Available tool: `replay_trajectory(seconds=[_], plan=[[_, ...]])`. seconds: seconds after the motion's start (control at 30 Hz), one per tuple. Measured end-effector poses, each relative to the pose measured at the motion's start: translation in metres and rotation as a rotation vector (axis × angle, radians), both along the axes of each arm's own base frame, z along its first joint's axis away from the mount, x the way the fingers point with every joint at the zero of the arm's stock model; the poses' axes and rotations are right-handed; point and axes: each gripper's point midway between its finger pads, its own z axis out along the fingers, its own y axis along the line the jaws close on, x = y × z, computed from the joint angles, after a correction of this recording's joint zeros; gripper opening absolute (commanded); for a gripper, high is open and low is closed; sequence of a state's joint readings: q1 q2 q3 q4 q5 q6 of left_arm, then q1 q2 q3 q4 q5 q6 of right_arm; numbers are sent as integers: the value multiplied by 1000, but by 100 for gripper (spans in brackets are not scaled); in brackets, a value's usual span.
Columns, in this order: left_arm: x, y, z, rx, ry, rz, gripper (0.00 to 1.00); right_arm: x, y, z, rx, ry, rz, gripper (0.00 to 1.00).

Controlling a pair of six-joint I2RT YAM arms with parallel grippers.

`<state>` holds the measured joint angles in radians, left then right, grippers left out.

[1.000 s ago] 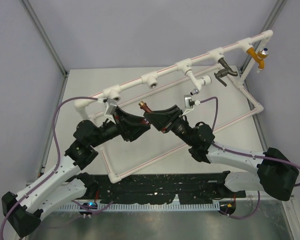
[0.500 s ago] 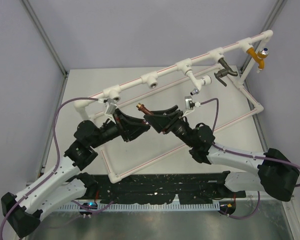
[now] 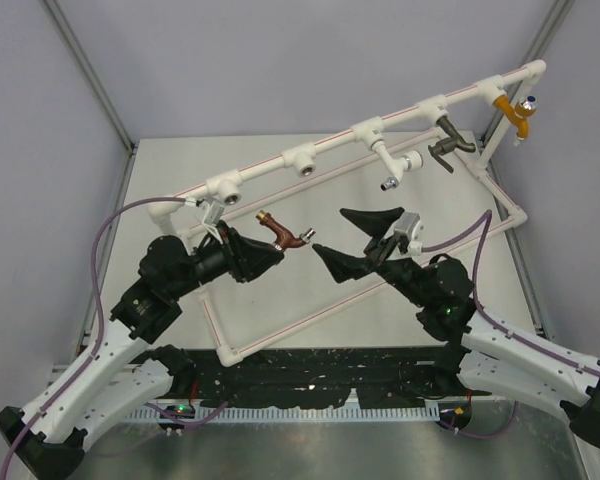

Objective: Install the water faucets

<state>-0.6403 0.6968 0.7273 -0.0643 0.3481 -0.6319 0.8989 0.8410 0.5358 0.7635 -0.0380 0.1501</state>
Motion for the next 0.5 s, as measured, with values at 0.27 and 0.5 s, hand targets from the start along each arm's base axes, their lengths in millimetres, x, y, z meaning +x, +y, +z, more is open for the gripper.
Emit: replay_trajectory(seconds=[0.27, 0.5], plan=[[-5, 9, 15, 2, 67, 20, 0, -11, -9, -10, -500, -458, -121, 96], [-10, 8, 23, 6, 133, 7, 0, -33, 29, -25, -798, -688, -135, 98]])
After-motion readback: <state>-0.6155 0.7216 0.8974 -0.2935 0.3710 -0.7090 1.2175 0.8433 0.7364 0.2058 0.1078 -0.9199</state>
